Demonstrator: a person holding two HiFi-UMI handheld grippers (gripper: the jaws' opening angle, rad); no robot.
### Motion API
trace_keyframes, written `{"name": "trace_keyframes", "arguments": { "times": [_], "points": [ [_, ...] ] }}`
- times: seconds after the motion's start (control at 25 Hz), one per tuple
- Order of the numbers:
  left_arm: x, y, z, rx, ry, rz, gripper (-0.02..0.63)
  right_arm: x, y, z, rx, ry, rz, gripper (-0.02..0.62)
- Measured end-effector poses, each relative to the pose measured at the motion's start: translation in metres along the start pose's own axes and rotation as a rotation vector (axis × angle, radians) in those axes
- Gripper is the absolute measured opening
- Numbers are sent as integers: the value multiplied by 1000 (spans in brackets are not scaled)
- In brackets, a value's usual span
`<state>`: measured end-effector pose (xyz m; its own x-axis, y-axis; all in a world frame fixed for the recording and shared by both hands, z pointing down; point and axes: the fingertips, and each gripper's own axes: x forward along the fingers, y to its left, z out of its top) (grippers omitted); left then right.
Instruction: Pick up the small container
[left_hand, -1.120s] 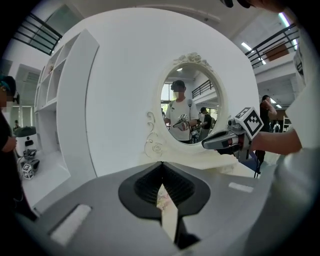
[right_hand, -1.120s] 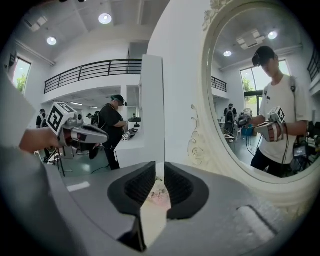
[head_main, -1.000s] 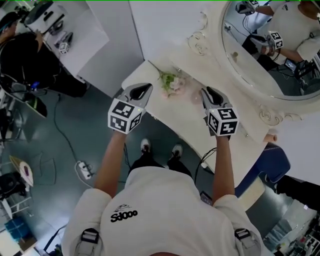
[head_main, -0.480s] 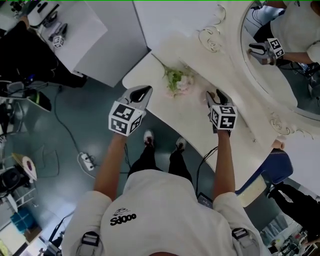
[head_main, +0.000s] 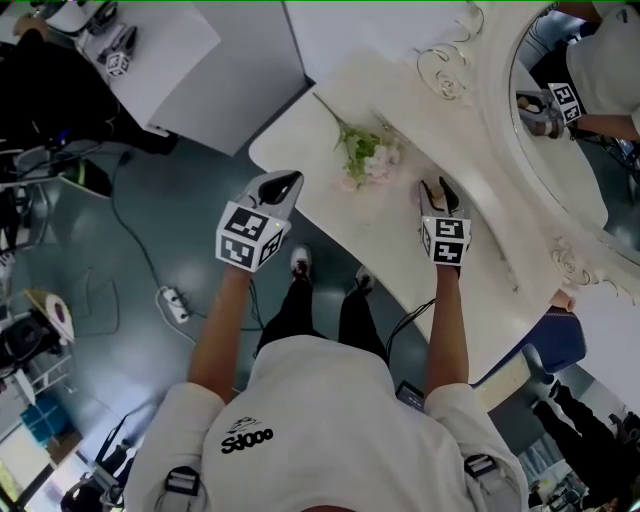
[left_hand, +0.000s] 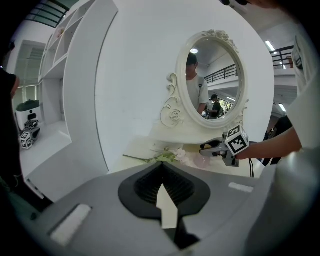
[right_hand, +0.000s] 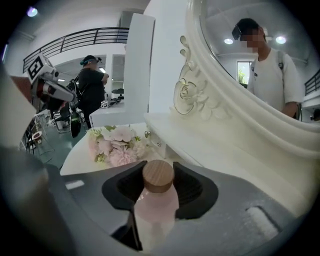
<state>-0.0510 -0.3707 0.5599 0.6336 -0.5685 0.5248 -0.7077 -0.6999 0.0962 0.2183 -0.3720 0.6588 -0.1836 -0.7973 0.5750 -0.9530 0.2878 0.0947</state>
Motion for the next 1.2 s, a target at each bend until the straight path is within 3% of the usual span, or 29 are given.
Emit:
{"name": "trace_keyframes", "arguments": {
  "times": [0.08, 0.4, 0.6, 0.88, 1.2],
  "points": [
    [0, -1, -1, 4, 4, 0, 18, 0, 3, 0, -12, -10, -10, 136],
    [-4, -11, 13, 24, -18, -6, 18, -1, 0, -3, 107, 37, -22, 121],
    [-18, -10, 34, 66, -56, 8, 18, -9, 1, 8, 118, 36, -10, 121],
    [-42, -1, 67, 89, -141, 42, 18, -40, 12, 66, 89, -14, 41, 121],
    [-65, 19, 111, 126, -246, 68, 18, -85, 20, 156, 32, -141, 56, 121]
  ]
}}
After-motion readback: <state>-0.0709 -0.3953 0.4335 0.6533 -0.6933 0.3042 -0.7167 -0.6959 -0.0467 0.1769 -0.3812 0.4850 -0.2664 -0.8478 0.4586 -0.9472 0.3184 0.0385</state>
